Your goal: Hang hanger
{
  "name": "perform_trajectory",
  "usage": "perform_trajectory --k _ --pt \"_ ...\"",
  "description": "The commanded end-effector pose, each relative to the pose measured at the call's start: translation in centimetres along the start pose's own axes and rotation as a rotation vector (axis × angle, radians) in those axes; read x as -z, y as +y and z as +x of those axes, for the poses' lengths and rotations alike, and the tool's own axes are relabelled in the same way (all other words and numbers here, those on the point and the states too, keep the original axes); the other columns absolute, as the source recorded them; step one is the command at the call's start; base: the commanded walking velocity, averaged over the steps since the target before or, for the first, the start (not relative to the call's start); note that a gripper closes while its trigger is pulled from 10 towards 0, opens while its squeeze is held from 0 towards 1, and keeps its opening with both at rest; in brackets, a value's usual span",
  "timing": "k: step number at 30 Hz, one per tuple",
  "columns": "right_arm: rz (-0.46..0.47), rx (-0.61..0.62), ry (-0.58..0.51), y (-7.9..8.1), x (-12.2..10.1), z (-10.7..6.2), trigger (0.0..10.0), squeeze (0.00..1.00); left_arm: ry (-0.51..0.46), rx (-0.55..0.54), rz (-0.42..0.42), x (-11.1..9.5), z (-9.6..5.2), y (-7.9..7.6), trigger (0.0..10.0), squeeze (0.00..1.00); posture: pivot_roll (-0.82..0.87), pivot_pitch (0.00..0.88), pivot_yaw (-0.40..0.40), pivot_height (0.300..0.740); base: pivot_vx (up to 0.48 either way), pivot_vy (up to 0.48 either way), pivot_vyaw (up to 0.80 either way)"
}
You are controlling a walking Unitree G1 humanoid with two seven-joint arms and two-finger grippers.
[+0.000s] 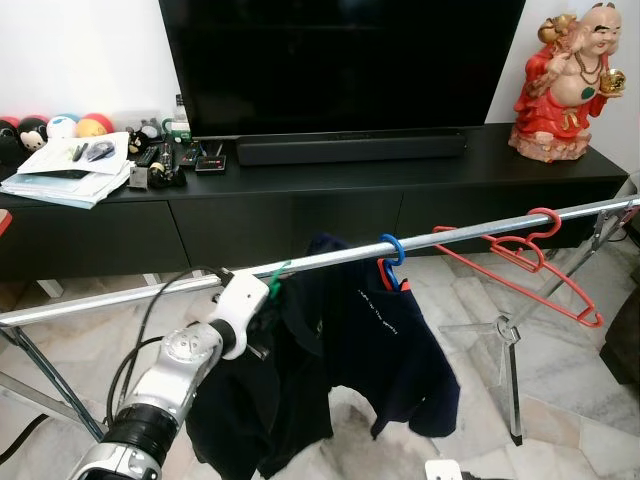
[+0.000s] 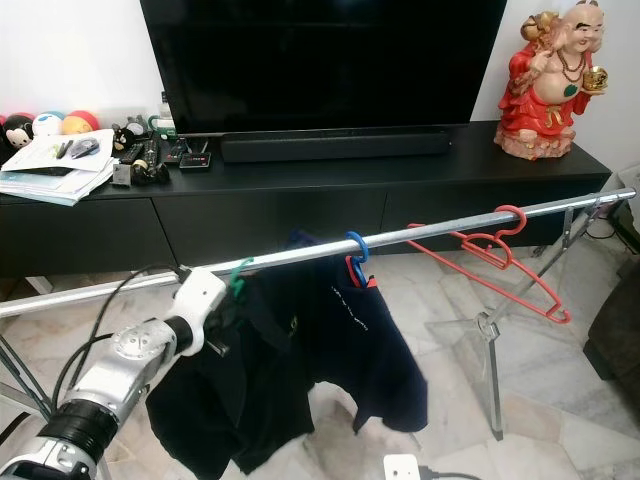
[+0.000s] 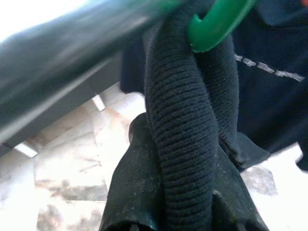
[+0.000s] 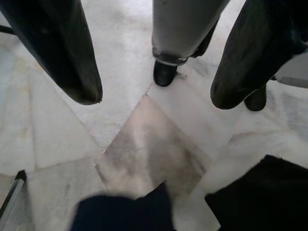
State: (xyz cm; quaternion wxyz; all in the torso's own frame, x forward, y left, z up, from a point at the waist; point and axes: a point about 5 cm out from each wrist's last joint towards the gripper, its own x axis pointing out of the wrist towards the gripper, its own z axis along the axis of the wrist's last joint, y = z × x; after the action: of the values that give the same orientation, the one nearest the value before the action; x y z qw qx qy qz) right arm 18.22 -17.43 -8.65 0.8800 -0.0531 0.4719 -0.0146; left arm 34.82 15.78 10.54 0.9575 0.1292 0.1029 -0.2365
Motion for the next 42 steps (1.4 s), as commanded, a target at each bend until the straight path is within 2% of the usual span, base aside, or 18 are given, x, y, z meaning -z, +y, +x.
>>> perform_trajectory --k 1,5,9,14,18,19,20,21,22,26,30,34,42 --pt "0.006 0.018 0.019 -1.1 0.4 -0.1 10.0 0.00 -0.051 -0.070 -0.021 -1.1 0.1 1.1 10.0 0.00 0.04 0.072 0.013 0.740 0.000 0.000 0.00" --pt "0.005 0.032 0.026 -2.5 0.8 -0.2 10.0 0.00 0.007 -0.172 -0.016 -0.4 0.2 2.0 10.0 0.00 0.04 0.072 0.011 0.740 0.000 0.000 0.00" --pt "0.002 0.030 0.028 -2.5 0.9 -0.2 10.0 0.00 0.023 -0.191 -0.042 -0.1 0.3 2.0 10.0 0.00 0.03 0.075 0.007 0.740 0.000 0.000 0.00" --pt "-0.002 0.008 0.027 -0.4 0.9 -0.1 10.0 0.00 0.086 -0.189 -0.061 0.9 0.4 1.5 10.0 0.00 0.03 0.078 0.006 0.740 0.000 0.000 0.00" --pt "-0.003 0.003 0.025 -0.1 0.7 -0.1 10.0 0.00 0.104 -0.175 -0.074 1.3 0.3 1.4 10.0 0.00 0.03 0.080 0.008 0.740 0.000 0.000 0.00" --pt "-0.003 0.002 0.025 0.0 0.6 -0.1 10.0 0.00 0.104 -0.167 -0.085 1.4 0.3 1.3 10.0 0.39 0.04 0.080 0.009 0.740 0.000 0.000 0.00" --pt "-0.003 0.001 0.024 0.1 0.6 -0.1 10.0 0.00 0.102 -0.166 -0.090 1.4 0.2 1.3 10.0 0.39 0.04 0.080 0.009 0.740 0.000 0.000 0.00" --pt "-0.003 0.000 0.024 0.1 0.6 -0.1 10.0 0.00 0.100 -0.167 -0.100 1.5 0.1 1.3 10.0 0.94 0.04 0.081 0.010 0.740 0.000 0.000 0.00" --pt "-0.001 0.000 0.025 0.1 0.6 -0.1 10.0 0.00 0.096 -0.166 -0.114 1.5 0.0 1.3 10.0 1.00 0.04 0.081 0.010 0.740 0.000 0.000 0.00" --pt "-0.002 0.002 0.024 0.1 0.6 -0.1 10.0 0.00 0.063 -0.158 -0.134 1.5 -0.5 1.3 10.0 1.00 0.04 0.081 0.013 0.740 0.000 0.000 0.00" --pt "0.020 0.019 0.029 -0.5 0.7 -0.1 10.0 0.00 -0.028 -0.103 -0.153 1.0 -1.8 0.9 10.0 1.00 0.05 0.085 0.016 0.740 0.000 0.000 0.00" --pt "0.027 0.028 0.033 -1.0 0.9 -0.1 10.0 0.00 -0.025 -0.067 -0.124 1.5 -2.9 0.6 10.0 1.00 0.04 0.087 0.018 0.740 0.000 0.000 0.00" --pt "0.027 0.028 0.033 -1.0 0.9 -0.1 10.0 0.00 -0.025 -0.067 -0.124 1.5 -2.9 0.6 10.0 1.00 0.04 0.087 0.018 0.740 0.000 0.000 0.00"
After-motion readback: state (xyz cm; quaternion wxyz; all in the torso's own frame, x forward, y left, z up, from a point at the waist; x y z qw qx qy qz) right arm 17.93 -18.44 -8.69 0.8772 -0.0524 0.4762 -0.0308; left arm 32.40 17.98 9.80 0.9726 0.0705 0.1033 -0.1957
